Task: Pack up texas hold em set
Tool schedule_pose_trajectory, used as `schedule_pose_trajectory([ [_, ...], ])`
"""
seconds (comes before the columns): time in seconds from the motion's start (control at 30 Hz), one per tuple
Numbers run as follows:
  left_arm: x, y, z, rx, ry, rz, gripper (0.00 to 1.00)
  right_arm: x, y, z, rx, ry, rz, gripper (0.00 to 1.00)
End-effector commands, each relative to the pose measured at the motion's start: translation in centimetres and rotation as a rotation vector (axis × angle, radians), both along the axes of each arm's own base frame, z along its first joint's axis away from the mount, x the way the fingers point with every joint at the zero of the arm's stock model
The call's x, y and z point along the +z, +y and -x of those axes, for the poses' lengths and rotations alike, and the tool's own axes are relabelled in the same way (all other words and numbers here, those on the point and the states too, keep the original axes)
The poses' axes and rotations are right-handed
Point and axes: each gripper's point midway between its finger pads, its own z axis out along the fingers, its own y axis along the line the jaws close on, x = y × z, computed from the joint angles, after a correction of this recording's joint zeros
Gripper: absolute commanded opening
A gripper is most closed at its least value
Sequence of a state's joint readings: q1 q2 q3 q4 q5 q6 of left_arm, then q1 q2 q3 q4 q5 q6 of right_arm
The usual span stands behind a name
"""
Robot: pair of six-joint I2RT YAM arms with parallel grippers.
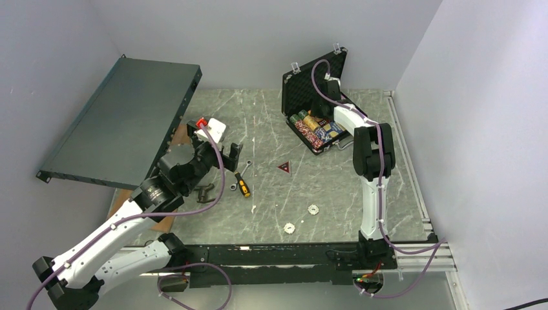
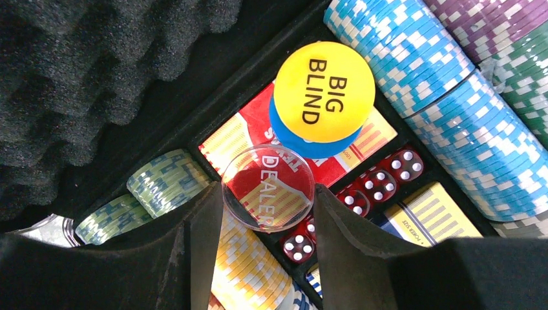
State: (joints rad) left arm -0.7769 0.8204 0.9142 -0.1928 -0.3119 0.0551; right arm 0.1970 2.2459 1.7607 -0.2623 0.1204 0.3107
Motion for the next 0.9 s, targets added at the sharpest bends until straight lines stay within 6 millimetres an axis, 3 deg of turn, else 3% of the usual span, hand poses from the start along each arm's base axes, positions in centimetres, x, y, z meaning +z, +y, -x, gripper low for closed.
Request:
schedule_pose_trajectory([
  [0.0,1.8,-0.4,0.1,-0.012,-0.027,0.047,0.99,1.6,0.8,-1.3,0.010,-0.049,-0.036,0.44],
  [0.27,1.8,-0.4,0.1,-0.014,-0.026,0.047,0.99,0.7,1.1,-1.5,0.021,-0.037,-0.043,0.49],
  [0.43,1.9,-0.3,0.1,-0.013,-0.029,0.047,0.99,0.8,1.2,-2.5,0.030,-0.035,-0.028,0.61],
  [0.5,1.8,-0.3,0.1,-0.010,-0.028,0.044,0.99,1.5,1.2,-2.7,0.030,-0.033,-0.022,0.69],
  [0.6,1.8,-0.4,0.1,-0.011,-0.027,0.044,0.99,4.0,1.2,-2.1,0.033,-0.066,-0.033,0.78],
  [0.73,1.8,-0.6,0.2,-0.024,-0.023,0.049,0.99,8.2,1.0,1.5,0.031,-0.106,-0.050,0.80],
  [0.87,2.0,-0.7,0.3,-0.032,-0.018,0.053,0.99,8.4,0.7,8.4,0.023,-0.071,-0.084,0.80],
])
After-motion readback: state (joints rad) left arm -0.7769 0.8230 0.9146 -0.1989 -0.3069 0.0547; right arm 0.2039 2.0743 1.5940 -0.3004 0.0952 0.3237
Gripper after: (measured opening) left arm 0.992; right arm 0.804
